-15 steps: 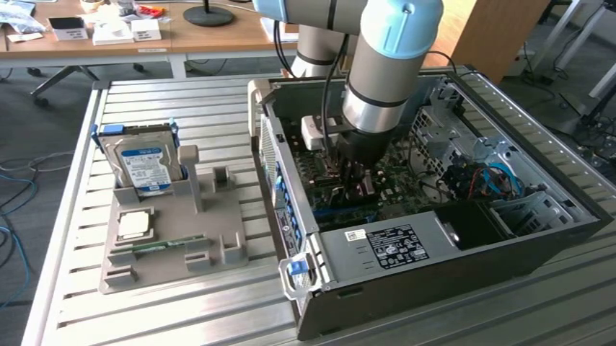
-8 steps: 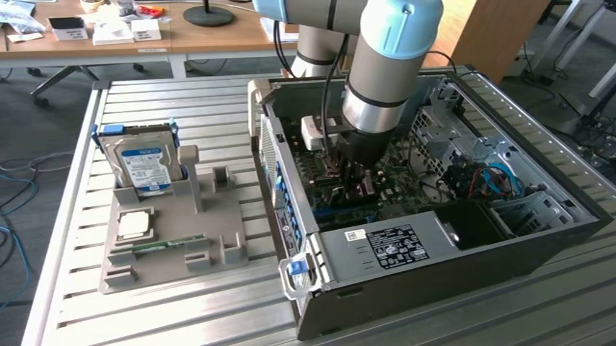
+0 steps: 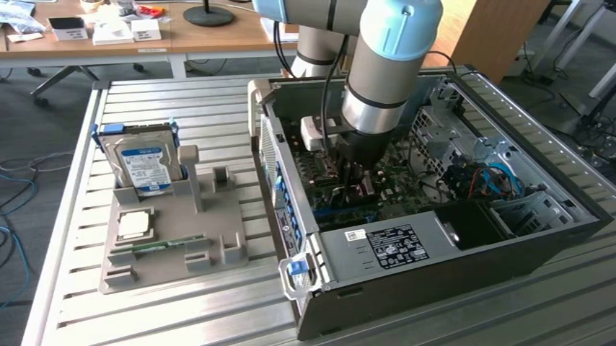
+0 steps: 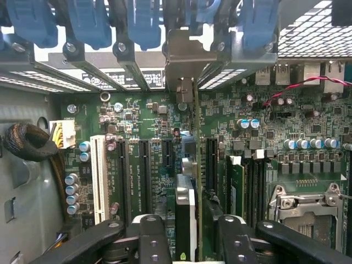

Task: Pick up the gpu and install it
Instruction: 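Insert the gpu into the slot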

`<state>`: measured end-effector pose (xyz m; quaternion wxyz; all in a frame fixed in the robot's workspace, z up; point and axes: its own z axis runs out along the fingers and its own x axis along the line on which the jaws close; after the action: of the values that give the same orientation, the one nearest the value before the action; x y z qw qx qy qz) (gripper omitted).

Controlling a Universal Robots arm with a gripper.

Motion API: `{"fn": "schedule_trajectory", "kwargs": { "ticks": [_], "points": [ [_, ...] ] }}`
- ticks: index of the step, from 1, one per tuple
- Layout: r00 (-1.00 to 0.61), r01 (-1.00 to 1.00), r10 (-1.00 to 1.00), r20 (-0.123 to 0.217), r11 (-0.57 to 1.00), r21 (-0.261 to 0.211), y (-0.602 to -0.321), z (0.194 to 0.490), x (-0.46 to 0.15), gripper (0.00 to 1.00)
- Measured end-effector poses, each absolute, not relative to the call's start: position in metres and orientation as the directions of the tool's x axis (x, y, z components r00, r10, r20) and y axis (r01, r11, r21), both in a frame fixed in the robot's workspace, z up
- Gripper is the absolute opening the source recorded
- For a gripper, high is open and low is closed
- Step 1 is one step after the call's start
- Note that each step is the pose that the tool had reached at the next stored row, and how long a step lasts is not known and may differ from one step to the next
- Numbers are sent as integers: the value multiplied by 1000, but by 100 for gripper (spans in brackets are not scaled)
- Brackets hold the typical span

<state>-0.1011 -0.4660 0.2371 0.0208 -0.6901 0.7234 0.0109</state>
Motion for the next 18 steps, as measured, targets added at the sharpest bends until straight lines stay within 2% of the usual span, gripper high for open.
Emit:
{"fn": "schedule_trajectory", "kwargs": {
  "ticks": [18],
  "points": [
    [-53, -998, -998, -46, 53, -13, -464, 249, -101, 40]
  ]
}}
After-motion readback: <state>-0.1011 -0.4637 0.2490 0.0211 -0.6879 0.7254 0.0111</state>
